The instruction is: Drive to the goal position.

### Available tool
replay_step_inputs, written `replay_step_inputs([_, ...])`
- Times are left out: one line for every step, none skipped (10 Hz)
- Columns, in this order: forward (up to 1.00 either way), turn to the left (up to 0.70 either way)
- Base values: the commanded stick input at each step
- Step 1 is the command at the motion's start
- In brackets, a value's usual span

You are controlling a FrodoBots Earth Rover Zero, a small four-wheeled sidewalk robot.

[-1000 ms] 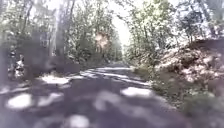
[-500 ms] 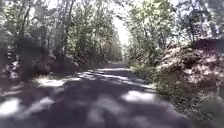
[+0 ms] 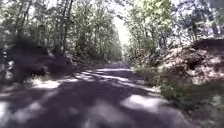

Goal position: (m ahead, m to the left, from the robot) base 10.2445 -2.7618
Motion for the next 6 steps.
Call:
replay_step_inputs([0.45,-0.27])
replay_step_inputs([0.45,-0.27])
replay_step_inputs([0.45,-0.27])
replay_step_inputs([0.45,-0.27])
replay_step_inputs([0.45,-0.18])
replay_step_inputs([0.45,0.00])
